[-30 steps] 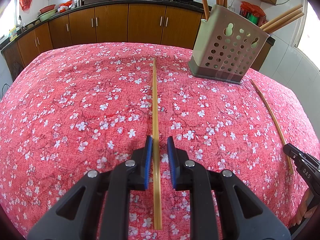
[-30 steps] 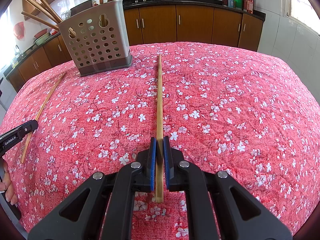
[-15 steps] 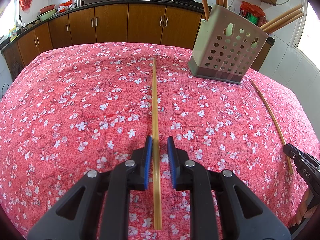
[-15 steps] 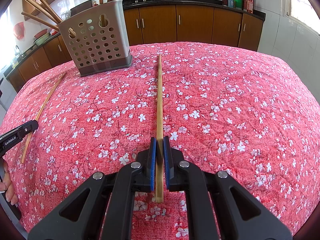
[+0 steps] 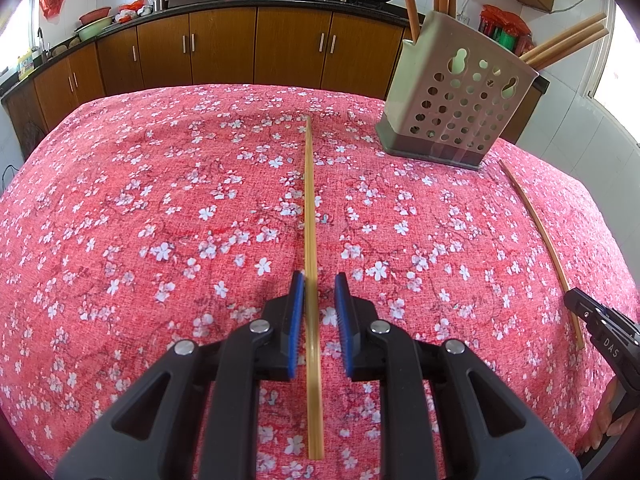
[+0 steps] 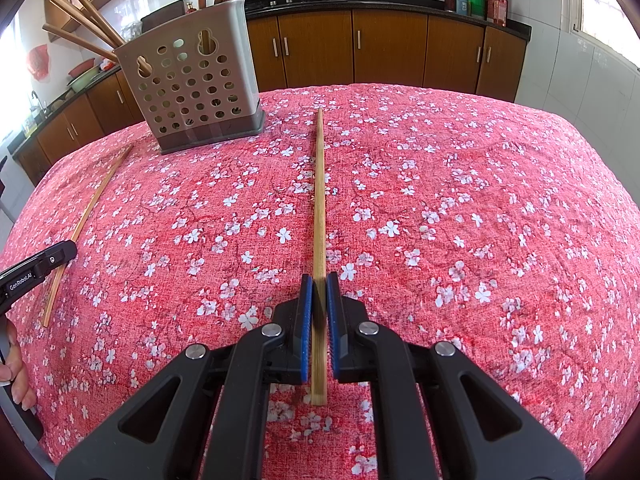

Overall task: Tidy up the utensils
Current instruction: 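Lower the right gripper onto the next chopstick and close while the left gripper grasps one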

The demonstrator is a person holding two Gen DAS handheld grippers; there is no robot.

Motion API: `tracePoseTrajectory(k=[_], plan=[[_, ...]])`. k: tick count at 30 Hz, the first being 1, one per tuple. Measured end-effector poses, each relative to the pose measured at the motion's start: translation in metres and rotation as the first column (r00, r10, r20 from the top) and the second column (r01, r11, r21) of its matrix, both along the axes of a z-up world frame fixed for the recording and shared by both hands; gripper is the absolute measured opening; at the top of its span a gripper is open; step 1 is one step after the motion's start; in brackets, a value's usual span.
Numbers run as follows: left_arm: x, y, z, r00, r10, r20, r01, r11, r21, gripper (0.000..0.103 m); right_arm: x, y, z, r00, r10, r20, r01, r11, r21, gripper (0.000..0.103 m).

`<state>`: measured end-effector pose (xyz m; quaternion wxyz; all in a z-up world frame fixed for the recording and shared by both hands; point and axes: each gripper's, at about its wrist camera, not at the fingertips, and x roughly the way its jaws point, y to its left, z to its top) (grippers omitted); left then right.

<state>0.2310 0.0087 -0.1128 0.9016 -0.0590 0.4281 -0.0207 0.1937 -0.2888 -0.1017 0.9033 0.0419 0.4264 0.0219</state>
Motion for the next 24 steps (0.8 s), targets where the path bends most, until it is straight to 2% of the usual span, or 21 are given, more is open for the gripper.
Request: tracePoseTrajectory(k=[14,18,24], plan=[[-0.001,0.001,0.002,1.000,0.001,-0.005,-0.001,1.000,-0.007,0.018,0.000,0.000,0.000,1.000,0.000,0.001,0.000,1.000,0.003,0.009],[-0.002,0.005,0.002,1.000,-0.003,-0.003,0.003,1.000,-0.030,0.018,0.000,-0.001,0.000,1.000,0.000,0.001,0.000,1.000,0.005,0.009],[-0.016,0.004,0.004,0.999,-0.039,-0.011,0.039,0.999,0.015,0.018,-0.002,0.000,0.001,1.000,0.001,0.001,-0.001,1.000,0.004,0.009]])
